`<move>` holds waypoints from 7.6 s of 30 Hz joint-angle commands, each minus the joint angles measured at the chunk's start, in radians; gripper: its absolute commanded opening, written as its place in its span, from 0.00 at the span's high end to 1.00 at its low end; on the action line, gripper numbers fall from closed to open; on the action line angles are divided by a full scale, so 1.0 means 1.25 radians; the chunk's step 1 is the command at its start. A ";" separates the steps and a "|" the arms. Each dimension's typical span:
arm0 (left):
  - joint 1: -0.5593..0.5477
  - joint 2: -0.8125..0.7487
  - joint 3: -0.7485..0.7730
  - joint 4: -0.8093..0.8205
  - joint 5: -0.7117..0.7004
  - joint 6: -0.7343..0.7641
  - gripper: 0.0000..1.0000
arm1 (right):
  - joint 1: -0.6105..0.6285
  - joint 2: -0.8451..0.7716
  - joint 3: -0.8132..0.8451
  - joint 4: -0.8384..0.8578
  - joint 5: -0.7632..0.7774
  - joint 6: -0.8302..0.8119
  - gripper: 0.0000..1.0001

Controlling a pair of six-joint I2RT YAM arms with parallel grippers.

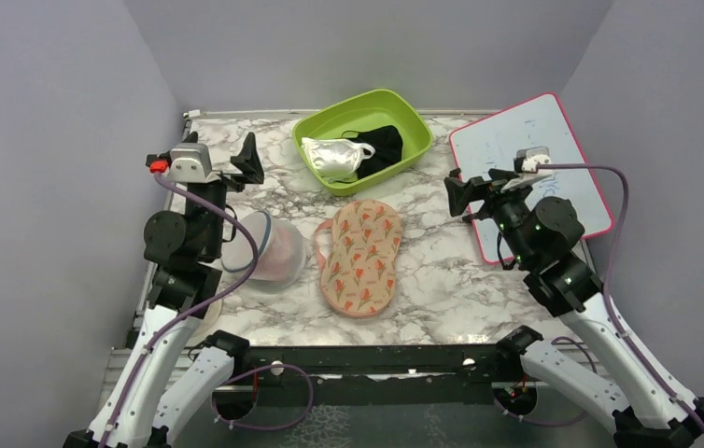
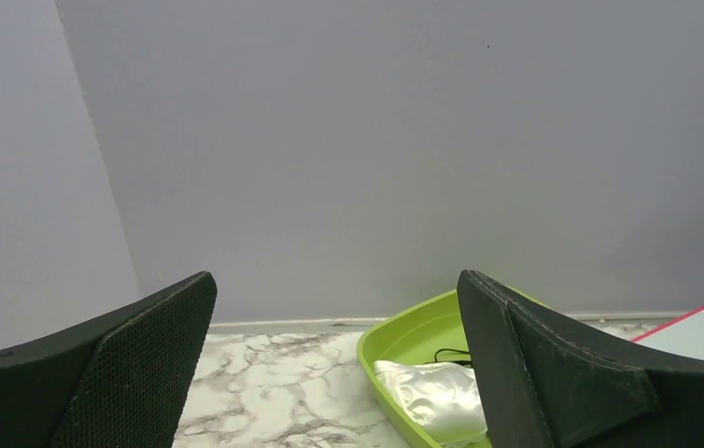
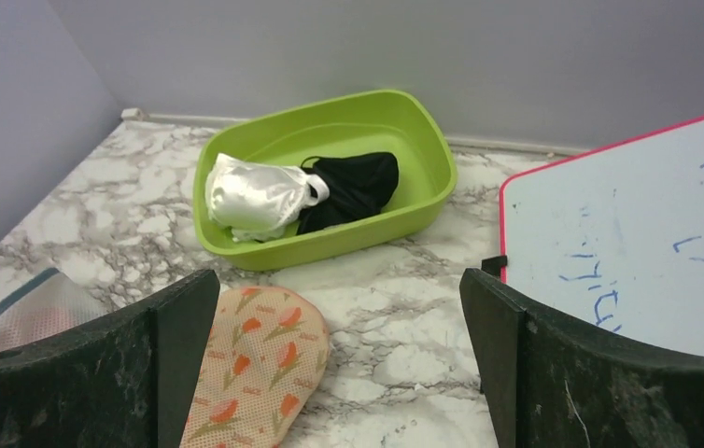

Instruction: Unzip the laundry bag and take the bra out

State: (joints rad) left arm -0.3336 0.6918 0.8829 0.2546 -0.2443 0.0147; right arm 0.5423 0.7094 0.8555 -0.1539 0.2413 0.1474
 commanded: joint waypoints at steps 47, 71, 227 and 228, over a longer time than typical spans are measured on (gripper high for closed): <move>-0.049 0.208 0.032 -0.058 0.103 -0.180 0.01 | 0.303 0.702 0.046 0.042 -0.480 0.318 0.11; -0.055 0.210 0.036 -0.063 0.113 -0.174 0.01 | 0.046 0.512 0.052 -0.224 -0.225 0.185 0.05; -0.272 0.630 -0.124 -0.108 0.317 -0.479 0.36 | -0.065 0.493 -0.080 -0.075 -0.394 0.161 0.06; -0.276 0.620 -0.141 -0.090 0.326 -0.483 0.41 | -0.065 0.502 -0.085 -0.063 -0.402 0.164 0.06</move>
State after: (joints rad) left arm -0.6682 1.5028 0.7544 0.0452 0.0914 -0.5583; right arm 0.4610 1.3167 0.7700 -0.2630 -0.2104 0.3340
